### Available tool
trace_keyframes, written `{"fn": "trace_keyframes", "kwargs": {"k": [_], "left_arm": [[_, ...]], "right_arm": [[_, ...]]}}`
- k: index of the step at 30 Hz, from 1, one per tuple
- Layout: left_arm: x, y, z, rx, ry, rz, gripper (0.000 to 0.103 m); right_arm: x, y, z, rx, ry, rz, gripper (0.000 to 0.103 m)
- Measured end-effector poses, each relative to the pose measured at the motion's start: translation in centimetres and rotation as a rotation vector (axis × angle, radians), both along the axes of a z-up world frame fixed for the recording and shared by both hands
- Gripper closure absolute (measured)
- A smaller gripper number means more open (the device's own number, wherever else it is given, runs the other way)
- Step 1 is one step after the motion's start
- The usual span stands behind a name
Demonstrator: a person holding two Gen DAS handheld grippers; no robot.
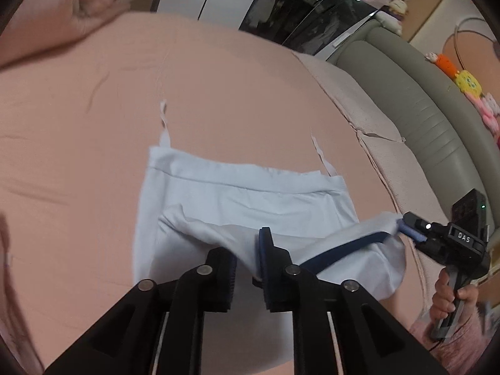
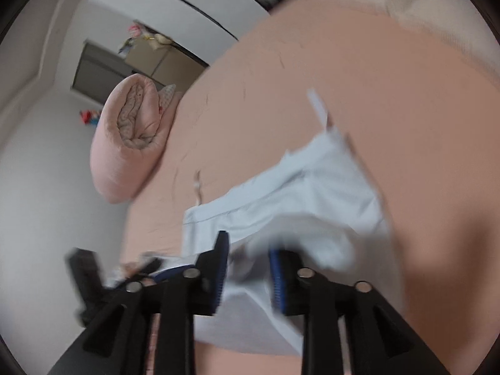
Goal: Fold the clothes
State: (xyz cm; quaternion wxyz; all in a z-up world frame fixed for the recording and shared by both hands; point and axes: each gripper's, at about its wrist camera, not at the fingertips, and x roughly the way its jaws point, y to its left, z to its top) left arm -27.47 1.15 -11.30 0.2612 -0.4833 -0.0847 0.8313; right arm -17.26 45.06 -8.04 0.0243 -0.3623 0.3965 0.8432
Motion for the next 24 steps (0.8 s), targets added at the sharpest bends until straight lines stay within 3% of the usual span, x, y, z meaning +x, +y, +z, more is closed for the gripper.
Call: {"fn": "trace_keyframes", "kwargs": {"k": [1, 2, 4, 8, 10, 13, 15, 16, 17, 20, 22, 24], "left_arm": [[-0.3, -0.2, -0.4, -0.008, -0.014, 0.003, 0.075], [-0.9, -0.4, -1.0, -0.012, -0.046, -0.006, 0.066], [-1.9, 0.1, -1.5, -0.015, -0.091, -0.036, 0.066], [-1.1, 0.7, 0.7, -0.076, 0.066, -0.072, 0.063], [-0.2, 0.5, -0.6, -0.142, 0.026, -0.091, 0.063], [2.5, -0.8, -3.5, -0.176, 0.015, -0.137, 0.063], [3.9, -2.0, -5.7, -0.304, 0.028, -0.093, 0.063], [4.3, -3.0, -6.2, -0.315, 0.031, -0.052, 0.063], [4.8, -4.2, -6.3, -0.303, 0.034, -0.005, 0.063], [6.7, -8.1, -5.1, -0.120, 0.056, 0.144, 0.063], [7.4, -8.1, -5.4, -0.045, 0.038, 0.074, 0.063], [7.8, -6.7, -5.7, -0.079, 0.081, 0.021, 0.063]], "right_arm": [[-0.3, -0.3, 0.3, 0.018, 0.013, 0.028, 0.054], [-0.9, -0.3, 0.4, 0.019, 0.003, 0.060, 0.051], [-2.2, 0.0, 0.1, 0.057, -0.081, 0.045, 0.051], [-2.5, -1.1, -0.8, 0.198, -0.172, 0.064, 0.051], [-2.1, -2.3, -2.2, 0.250, -0.230, 0.113, 0.051], [-0.3, -3.0, -4.3, 0.342, -0.311, 0.130, 0.054], [1.1, -3.0, -5.5, 0.407, -0.372, 0.127, 0.054], [2.1, -2.9, -5.9, 0.392, -0.376, 0.135, 0.054], [3.1, -2.9, -6.3, 0.378, -0.380, 0.143, 0.054], [5.7, -2.9, -6.4, 0.363, -0.389, 0.177, 0.054], [7.0, -2.6, -5.4, 0.354, -0.344, 0.134, 0.054], [7.9, -2.1, -4.0, 0.338, -0.245, 0.047, 0.054]]}}
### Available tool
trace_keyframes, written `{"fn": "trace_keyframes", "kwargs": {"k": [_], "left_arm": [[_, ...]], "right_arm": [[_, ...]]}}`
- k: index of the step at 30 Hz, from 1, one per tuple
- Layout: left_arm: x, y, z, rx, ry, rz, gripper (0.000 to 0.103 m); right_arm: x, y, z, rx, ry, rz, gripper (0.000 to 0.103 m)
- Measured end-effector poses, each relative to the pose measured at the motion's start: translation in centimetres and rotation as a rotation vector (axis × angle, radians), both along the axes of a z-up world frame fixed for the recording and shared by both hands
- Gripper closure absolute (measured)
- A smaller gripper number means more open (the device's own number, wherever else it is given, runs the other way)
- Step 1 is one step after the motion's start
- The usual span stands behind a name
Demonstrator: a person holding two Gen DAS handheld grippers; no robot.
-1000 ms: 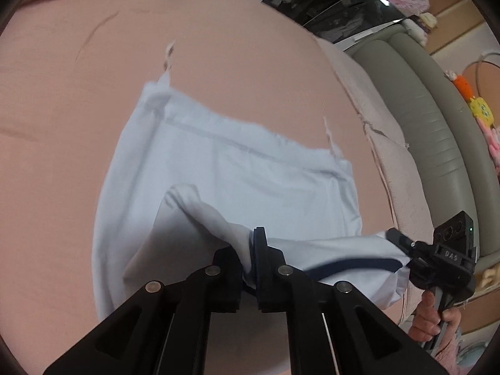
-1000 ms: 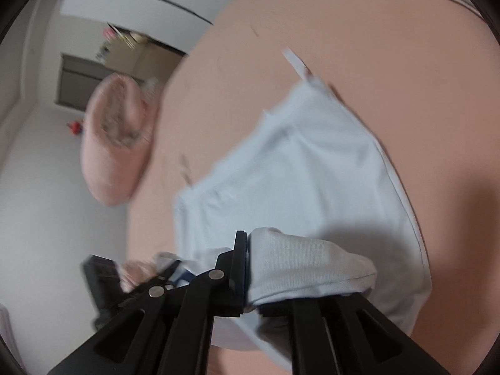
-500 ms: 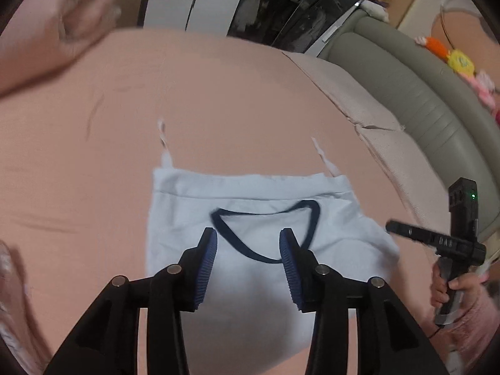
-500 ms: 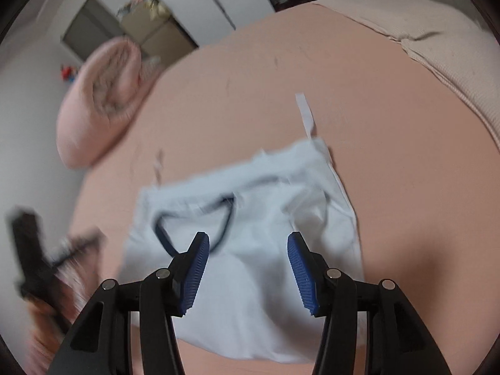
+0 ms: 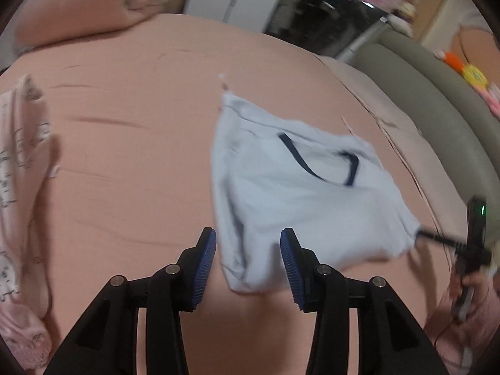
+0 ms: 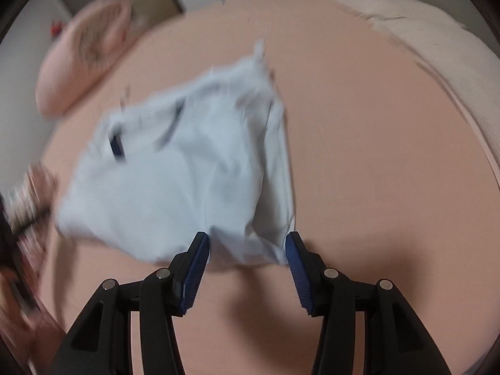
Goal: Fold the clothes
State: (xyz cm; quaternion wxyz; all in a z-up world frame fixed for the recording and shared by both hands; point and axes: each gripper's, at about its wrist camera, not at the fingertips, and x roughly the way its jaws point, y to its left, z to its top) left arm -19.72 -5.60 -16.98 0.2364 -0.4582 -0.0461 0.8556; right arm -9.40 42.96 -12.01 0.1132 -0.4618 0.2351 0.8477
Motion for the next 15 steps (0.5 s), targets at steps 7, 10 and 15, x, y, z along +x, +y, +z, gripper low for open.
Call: {"fn": "trace_keyframes", "kwargs": {"k": [7, 10, 15], "left_arm": [[-1.7, 4.1, -2.8, -0.355, 0.002, -0.067, 0.062], [-1.2, 3.2, -0.3, -0.317, 0.082, -0.052, 0.063], [0.3, 9.1, 2.0, -0.126, 0.189, -0.292, 0.063]], "right_arm": [[-3.1, -1.7, -2.9, 0.070, -0.134, 0.094, 0.054], [-1.6, -0.6, -1.9, 0.048, -0.129, 0.115, 0.052], [-3.3, -5.3, 4.2, 0.273, 0.027, 0.186, 0.049]]}}
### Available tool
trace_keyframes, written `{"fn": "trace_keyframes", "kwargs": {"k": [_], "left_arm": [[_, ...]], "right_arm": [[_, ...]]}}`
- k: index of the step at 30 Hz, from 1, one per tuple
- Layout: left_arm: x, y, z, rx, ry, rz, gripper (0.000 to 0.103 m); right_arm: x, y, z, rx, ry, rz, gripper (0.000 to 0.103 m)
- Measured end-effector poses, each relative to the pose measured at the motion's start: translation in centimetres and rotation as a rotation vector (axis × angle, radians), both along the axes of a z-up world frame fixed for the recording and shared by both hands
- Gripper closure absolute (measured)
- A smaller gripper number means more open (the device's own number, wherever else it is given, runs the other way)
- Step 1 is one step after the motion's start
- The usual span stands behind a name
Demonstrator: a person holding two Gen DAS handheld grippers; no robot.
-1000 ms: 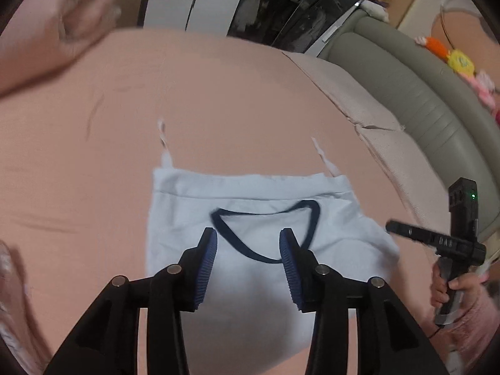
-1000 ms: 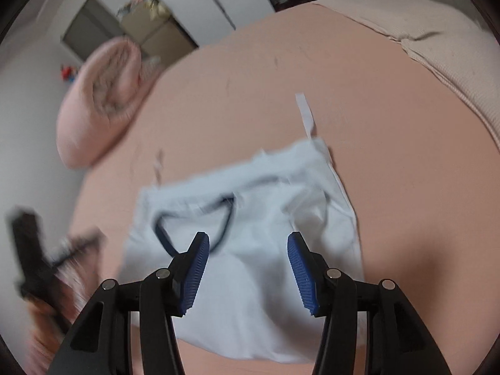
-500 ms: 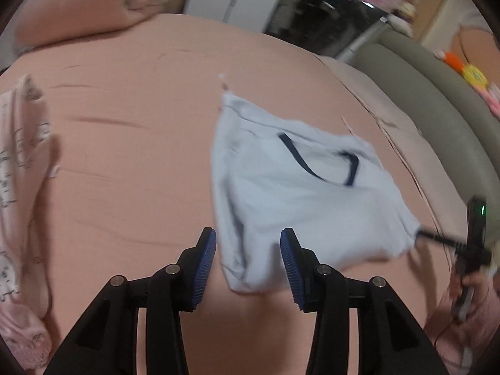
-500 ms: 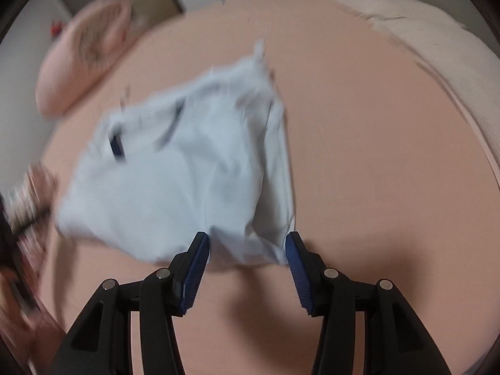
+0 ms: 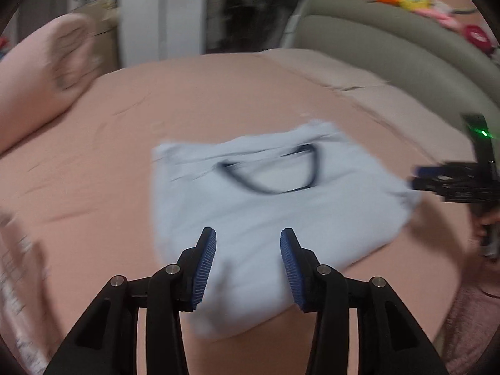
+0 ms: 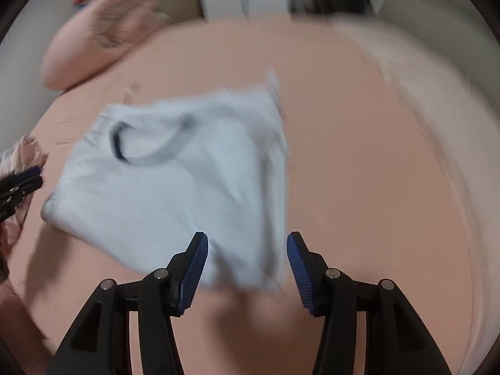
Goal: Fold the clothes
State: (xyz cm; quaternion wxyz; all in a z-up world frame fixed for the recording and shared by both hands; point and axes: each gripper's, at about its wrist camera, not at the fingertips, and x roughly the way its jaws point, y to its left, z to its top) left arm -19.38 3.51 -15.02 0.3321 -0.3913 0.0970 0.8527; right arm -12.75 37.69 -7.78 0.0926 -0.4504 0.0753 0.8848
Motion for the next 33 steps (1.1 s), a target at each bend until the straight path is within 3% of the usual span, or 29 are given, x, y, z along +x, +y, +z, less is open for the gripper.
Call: {"fn": "trace_keyframes", "kwargs": {"k": [3, 6, 7, 8, 9, 11, 14, 15, 19, 20, 22, 23, 24, 27, 30, 32, 33], "left_arm": [[-0.9, 4.0, -4.1, -0.094, -0.098, -0.036, 0.063], [0.4, 3.7, -6.1, -0.170, -0.043, -0.084, 0.062], [0.8, 2.9, -6.1, -0.194, -0.030, -0.094, 0.061], [1.1, 1.6, -5.6, -0.210, -0.012, -0.085, 0.061], [1.3, 0.0, -5.2, -0.211, -0.008, -0.076, 0.058], [1.2, -3.6, -4.6, -0.173, -0.056, -0.033, 0.052], [1.2, -7.2, -3.5, -0.107, -0.086, 0.072, 0.053], [1.3, -8.1, -3.1, -0.072, -0.088, 0.106, 0.053], [0.7, -8.2, -4.0, 0.066, -0.161, 0.209, 0.053], [0.4, -7.7, -4.8, 0.030, -0.171, 0.224, 0.053], [-0.1, -6.6, -6.9, -0.082, -0.194, 0.245, 0.050], [-0.2, -7.1, -7.1, -0.064, -0.210, 0.255, 0.050], [-0.1, -8.0, -6.8, -0.032, -0.221, 0.279, 0.050], [0.5, -10.8, -6.1, 0.073, -0.267, 0.369, 0.048], [0.8, -12.2, -6.7, 0.219, -0.386, 0.403, 0.047], [0.8, -12.2, -7.7, 0.311, -0.478, 0.413, 0.044], [1.0, -11.9, -8.1, 0.340, -0.486, 0.436, 0.041]], "right_arm": [[-3.7, -4.0, 0.3, -0.080, 0.039, 0.112, 0.049], [-5.7, -4.3, -4.5, -0.093, -0.138, 0.112, 0.053], [-5.5, -3.9, -5.7, -0.100, -0.160, 0.121, 0.067], [-3.9, -2.5, -6.0, -0.107, -0.111, 0.145, 0.092], [-2.4, -1.1, -5.7, -0.119, -0.091, 0.149, 0.103], [0.2, 2.3, -4.9, -0.222, -0.095, 0.112, 0.103], [3.3, 6.6, -2.8, -0.305, -0.065, -0.026, 0.103], [4.0, 7.5, -2.2, -0.321, -0.050, -0.064, 0.094], [4.3, 6.7, 0.3, -0.296, 0.052, -0.132, 0.094], [4.1, 5.6, 0.6, -0.316, 0.057, -0.105, 0.093], [2.2, 3.0, -0.6, -0.277, -0.008, -0.027, 0.091], [2.1, 2.2, -1.5, -0.231, -0.070, -0.006, 0.092], [2.8, 2.4, -2.1, -0.230, -0.088, -0.002, 0.097], [5.2, 3.9, -2.4, -0.262, -0.102, -0.036, 0.098], [8.3, 6.5, -0.6, -0.241, -0.044, -0.204, 0.087], [9.7, 8.2, -0.5, -0.353, 0.010, -0.293, 0.070], [10.1, 8.9, -0.8, -0.425, 0.028, -0.327, 0.054]]}}
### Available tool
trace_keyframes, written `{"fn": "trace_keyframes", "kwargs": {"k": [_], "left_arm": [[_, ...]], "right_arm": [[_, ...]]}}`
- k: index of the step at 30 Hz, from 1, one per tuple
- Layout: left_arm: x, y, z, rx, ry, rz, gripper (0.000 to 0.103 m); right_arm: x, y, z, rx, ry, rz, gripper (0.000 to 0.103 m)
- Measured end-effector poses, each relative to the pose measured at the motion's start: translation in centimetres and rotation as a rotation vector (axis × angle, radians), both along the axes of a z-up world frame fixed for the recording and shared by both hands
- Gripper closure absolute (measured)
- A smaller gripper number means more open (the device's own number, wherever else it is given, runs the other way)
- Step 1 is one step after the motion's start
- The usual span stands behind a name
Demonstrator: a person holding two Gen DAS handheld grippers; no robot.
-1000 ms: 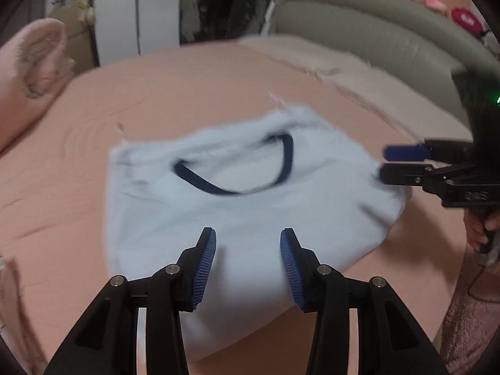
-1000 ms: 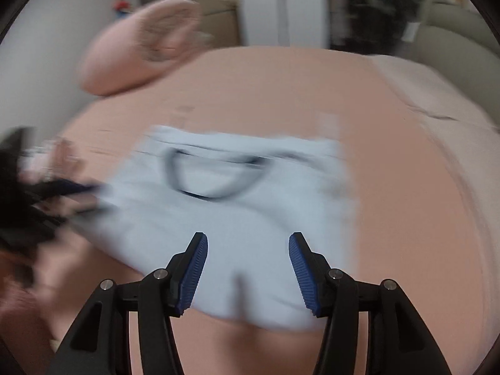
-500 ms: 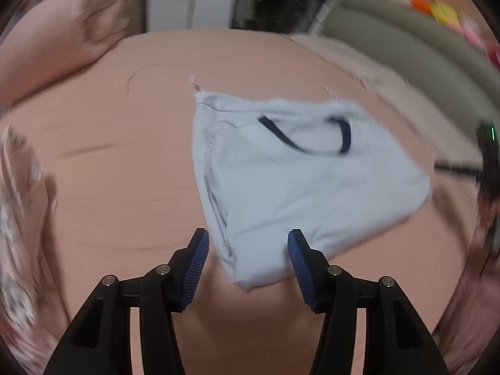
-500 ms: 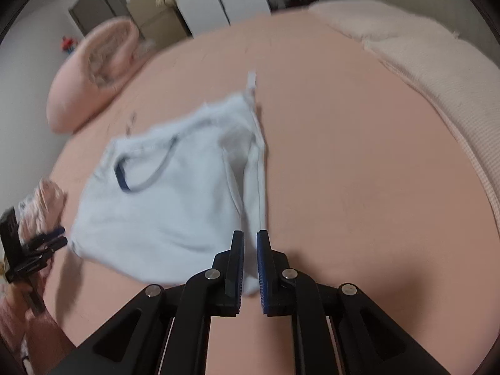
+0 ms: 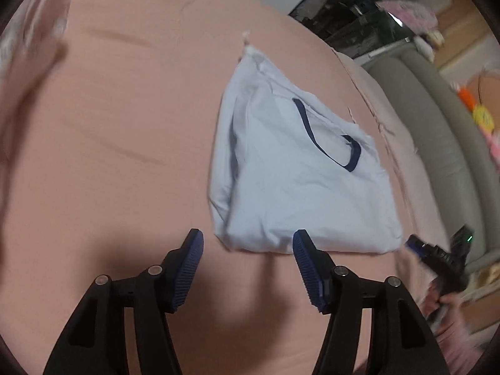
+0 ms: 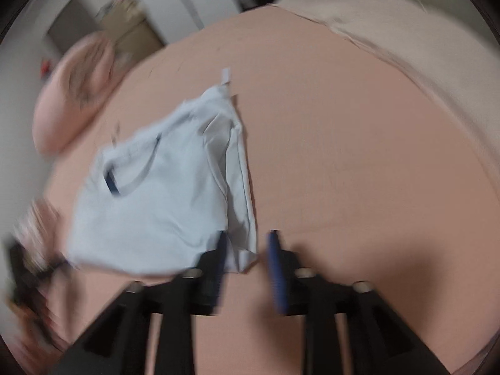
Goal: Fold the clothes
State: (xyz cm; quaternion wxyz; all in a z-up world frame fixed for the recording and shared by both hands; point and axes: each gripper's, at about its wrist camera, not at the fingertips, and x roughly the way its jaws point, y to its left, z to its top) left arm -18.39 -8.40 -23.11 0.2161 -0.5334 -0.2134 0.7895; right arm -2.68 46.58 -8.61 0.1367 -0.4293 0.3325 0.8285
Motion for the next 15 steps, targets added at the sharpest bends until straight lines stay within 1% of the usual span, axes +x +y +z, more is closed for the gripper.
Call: {"fn": "trace_keyframes", "kwargs": {"k": [1, 2, 3, 4, 6, 7, 8, 10, 13, 15], "left_arm": [[0.2, 0.3, -0.3, 0.019, 0.002, 0.031, 0.038], [0.2, 0.7, -0.3, 0.027, 0.011, 0.057, 0.035], [0.3, 1.2, -0.4, 0.029, 0.023, 0.078, 0.034], [0.3, 1.6, -0.4, 0.024, 0.033, 0.091, 0.034], [0.0, 1.9, 0.0, 0.014, 0.063, 0.081, 0.034], [-0.4, 1.9, 0.0, 0.019, 0.069, 0.083, 0.034], [-0.9, 2.0, -0.2, 0.026, 0.068, 0.091, 0.034], [-1.5, 2.0, -0.3, 0.069, 0.069, 0.113, 0.034], [-2.5, 2.1, -0.9, 0.084, 0.061, 0.133, 0.034], [-2.9, 2.8, -0.8, 0.056, 0.080, 0.134, 0.035]], "right_arm": [[0.0, 0.1, -0.6, -0.050, 0.000, -0.016, 0.045], [-0.2, -0.3, -1.3, -0.077, -0.019, -0.015, 0.045], [-0.4, -0.7, -2.0, -0.105, -0.038, -0.013, 0.045], [-0.6, -1.2, -2.5, -0.104, -0.054, -0.009, 0.045], [-0.9, -2.8, -2.5, 0.007, -0.070, 0.012, 0.044], [-1.1, -3.3, -2.4, 0.038, -0.066, 0.022, 0.043], [-1.3, -3.5, -2.2, 0.040, -0.063, 0.031, 0.043], [-1.3, -3.4, -2.1, -0.008, -0.037, 0.030, 0.043], [-2.2, -3.7, -2.5, -0.097, 0.016, 0.017, 0.044], [-4.0, -3.5, -3.5, -0.109, 0.031, -0.016, 0.052]]}}
